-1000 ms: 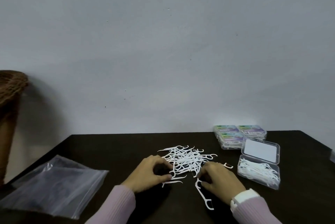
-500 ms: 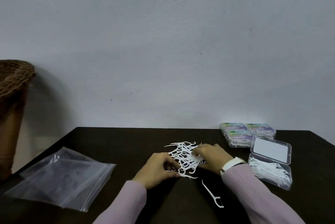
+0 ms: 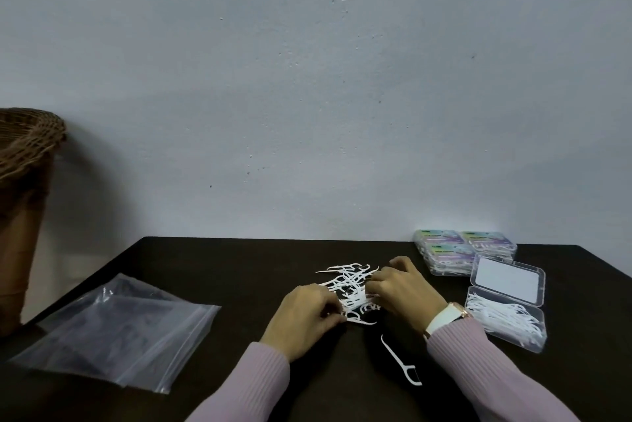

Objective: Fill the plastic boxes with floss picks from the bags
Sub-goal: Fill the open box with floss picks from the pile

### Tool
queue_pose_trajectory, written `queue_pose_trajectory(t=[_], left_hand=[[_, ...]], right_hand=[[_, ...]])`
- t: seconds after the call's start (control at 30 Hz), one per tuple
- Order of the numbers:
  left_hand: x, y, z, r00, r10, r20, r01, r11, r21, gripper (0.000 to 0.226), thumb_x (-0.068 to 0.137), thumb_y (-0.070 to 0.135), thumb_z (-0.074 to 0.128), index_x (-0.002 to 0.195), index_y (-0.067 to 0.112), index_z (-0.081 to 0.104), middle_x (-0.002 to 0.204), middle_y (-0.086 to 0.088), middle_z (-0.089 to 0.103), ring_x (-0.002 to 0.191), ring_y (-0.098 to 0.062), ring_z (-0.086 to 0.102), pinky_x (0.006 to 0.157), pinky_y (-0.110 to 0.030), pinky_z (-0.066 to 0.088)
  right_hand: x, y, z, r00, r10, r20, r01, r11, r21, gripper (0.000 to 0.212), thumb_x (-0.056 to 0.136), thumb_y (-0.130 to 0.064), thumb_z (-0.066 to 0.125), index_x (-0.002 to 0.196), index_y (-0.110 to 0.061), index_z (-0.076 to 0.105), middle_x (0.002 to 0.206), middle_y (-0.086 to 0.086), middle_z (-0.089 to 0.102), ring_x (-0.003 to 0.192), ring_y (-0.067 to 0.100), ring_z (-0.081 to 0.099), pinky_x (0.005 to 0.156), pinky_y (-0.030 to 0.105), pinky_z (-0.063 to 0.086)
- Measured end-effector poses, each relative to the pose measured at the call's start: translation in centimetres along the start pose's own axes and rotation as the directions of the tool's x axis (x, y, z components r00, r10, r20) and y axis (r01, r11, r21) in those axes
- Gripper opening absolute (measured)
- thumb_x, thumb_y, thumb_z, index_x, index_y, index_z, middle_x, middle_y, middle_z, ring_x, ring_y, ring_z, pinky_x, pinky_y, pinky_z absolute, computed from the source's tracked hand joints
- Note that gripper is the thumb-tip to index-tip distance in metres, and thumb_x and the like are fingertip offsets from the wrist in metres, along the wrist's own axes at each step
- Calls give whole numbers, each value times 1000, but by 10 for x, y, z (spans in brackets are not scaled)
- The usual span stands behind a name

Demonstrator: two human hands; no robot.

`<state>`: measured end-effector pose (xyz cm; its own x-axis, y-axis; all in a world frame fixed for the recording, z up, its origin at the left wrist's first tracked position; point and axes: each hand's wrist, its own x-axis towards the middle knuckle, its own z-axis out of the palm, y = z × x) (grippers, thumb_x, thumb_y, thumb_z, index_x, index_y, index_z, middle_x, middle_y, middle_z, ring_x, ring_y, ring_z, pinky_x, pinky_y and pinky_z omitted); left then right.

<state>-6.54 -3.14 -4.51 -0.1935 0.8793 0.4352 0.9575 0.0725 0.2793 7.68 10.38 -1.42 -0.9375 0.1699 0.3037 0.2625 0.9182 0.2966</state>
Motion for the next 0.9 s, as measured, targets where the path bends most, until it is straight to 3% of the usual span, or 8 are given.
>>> queue_pose_trajectory(t=[0.1,0.17,0.27,0.33,0.43,0.57,0.8,0.9], left_hand=[[-1,-1,-1,993,-73,-96,64,994,-89,13,89,37,61,94,26,68,92,12,63,88,-1,55,80,-18,43],[-1,0,1,983,-95,-157,78,991,-111,9,91,28,60,95,27,67,90,15,61,87,0,54,80,-18,45],[-1,3,4,965,-141,-222,104,980,-168,11,91,22,58,99,27,64,93,18,58,88,1,53,81,-16,44],[1,4,7,973,-144,-178,107,973,-206,15,90,25,60,105,27,63,99,18,57,94,2,51,86,-18,43],[8,6,10,996,-94,10,93,970,-225,39,84,36,67,121,31,57,121,17,52,114,4,42,102,-21,36],[21,9,16,974,-16,227,47,991,-128,56,86,39,64,137,27,44,141,12,42,131,-2,31,110,-24,26],[36,15,21,985,39,169,-28,997,-66,31,88,35,62,117,26,63,115,10,57,112,-6,50,96,-27,41],[37,19,20,984,117,132,-122,992,35,24,92,28,57,114,21,66,113,7,62,107,-9,54,91,-26,43]], right_hand=[[-5,5,-1,999,35,-37,-36,999,-13,25,50,-36,87,61,-32,66,59,-15,60,57,2,61,74,30,52],[-8,9,0,988,64,-143,-67,998,-16,27,49,-36,87,59,-32,63,54,-15,56,50,1,58,67,28,53],[-16,15,-6,977,87,-193,-73,994,75,19,60,-32,80,65,-28,61,59,-12,58,51,5,59,65,32,55],[-22,19,-9,976,119,-180,-83,977,196,10,75,-27,70,73,-19,64,68,-6,62,59,16,62,66,32,51],[-30,23,-12,971,220,-96,-178,929,325,14,89,-25,59,86,-12,62,80,0,58,76,23,59,66,27,37],[-44,26,-14,955,286,-76,-226,870,438,17,89,-27,59,93,-12,63,85,-3,61,81,15,58,73,28,46],[-68,26,-8,887,461,-34,-344,709,615,6,84,-23,67,80,-19,63,67,-10,61,66,3,59,67,18,46],[-74,28,-4,867,497,-26,-362,667,651,18,82,-22,69,73,-33,57,66,-13,61,72,2,62,67,14,48]])
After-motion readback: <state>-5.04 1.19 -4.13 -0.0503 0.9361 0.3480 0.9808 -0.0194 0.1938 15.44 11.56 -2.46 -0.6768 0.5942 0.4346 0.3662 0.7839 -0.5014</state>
